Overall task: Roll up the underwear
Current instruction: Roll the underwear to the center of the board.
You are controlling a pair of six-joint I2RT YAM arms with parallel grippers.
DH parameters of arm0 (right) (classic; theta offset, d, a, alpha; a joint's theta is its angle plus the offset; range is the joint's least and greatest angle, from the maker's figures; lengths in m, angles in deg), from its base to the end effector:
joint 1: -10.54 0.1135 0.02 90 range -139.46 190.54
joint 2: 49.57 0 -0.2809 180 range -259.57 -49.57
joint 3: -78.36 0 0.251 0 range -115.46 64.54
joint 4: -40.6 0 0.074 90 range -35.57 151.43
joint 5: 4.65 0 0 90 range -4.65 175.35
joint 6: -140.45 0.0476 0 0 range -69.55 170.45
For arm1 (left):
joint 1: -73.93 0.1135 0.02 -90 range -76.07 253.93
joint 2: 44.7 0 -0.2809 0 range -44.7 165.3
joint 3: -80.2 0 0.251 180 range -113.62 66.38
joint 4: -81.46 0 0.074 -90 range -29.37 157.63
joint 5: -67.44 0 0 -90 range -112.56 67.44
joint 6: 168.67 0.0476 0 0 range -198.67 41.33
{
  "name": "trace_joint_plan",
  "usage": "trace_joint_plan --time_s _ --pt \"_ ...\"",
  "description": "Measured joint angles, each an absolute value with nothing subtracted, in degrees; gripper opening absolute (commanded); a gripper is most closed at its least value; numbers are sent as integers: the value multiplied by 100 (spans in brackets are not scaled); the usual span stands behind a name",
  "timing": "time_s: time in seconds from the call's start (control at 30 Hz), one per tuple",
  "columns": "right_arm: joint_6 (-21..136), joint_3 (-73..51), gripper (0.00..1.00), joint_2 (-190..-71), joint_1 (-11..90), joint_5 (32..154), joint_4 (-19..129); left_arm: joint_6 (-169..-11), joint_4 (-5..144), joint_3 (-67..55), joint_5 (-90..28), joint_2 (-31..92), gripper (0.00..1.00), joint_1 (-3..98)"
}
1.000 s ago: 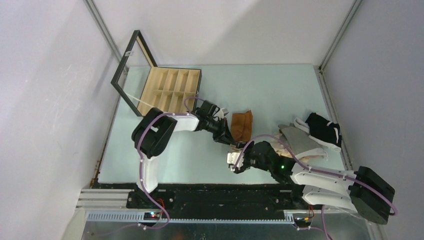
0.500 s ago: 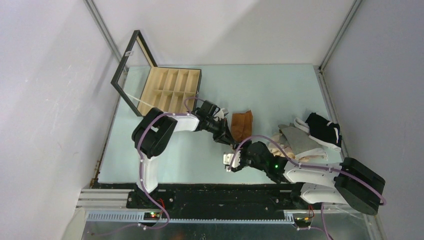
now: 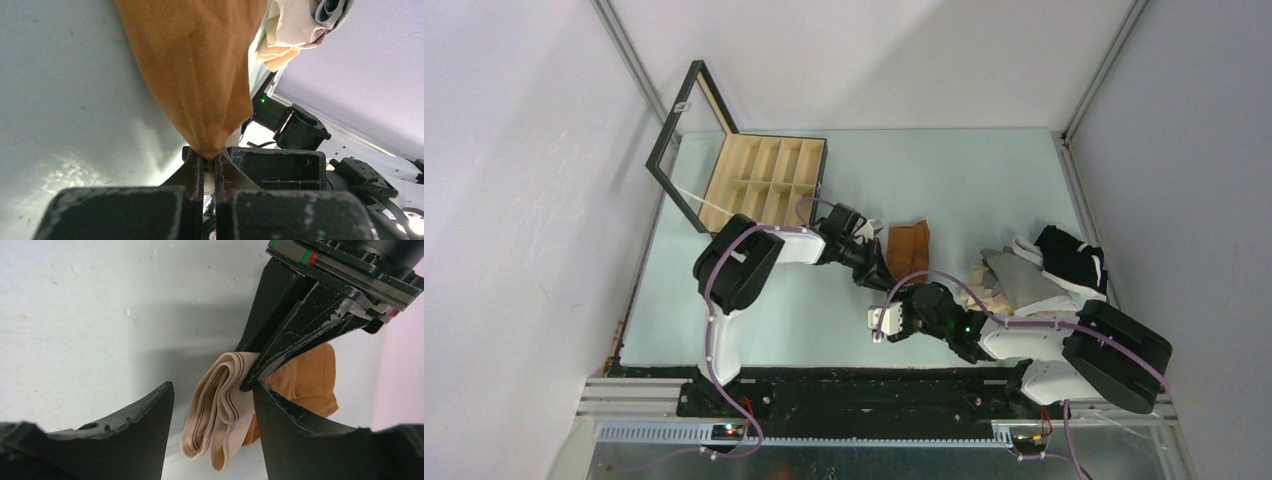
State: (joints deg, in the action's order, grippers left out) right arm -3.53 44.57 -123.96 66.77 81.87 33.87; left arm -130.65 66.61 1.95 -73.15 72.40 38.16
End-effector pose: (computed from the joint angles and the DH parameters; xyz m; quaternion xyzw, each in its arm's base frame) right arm 0.1335 0.1945 0.1530 -0.7153 0.5163 -0.0176 0.4707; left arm 0.3072 -0.2667 0.1221 -0.0106 -0.8693 0.4879 0.0784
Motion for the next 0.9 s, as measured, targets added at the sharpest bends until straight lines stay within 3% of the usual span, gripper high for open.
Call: trace_joint_plan --time_s 0.5,0.7,0.73,0.77,0.8,0.83,0.9 --pt "-735 4359 53 -12844 6288 8040 3119 -13441 7232 296 -7551 7345 0 3779" --pt "-860 4138 17 -13089 6124 8025 3193 -13653 7533 458 -7556 7345 0 3779" --pt "-860 4123 11 -13098 6108 8018 3234 -13671 7529 458 -7527 7345 4 3799" --pt "-853 4081 1 -13107 6095 8003 3322 -13671 7520 458 -7516 7345 27 3810" --pt "-860 4044 0 -13107 6089 8007 3381 -13666 7520 458 -7507 7345 39 3832" --pt "-849 3983 0 -13107 6084 8014 3503 -13618 7511 455 -7507 7345 58 3847" --pt "-799 3793 0 -13098 6062 7959 3934 -13470 7317 449 -7427 7342 72 3886"
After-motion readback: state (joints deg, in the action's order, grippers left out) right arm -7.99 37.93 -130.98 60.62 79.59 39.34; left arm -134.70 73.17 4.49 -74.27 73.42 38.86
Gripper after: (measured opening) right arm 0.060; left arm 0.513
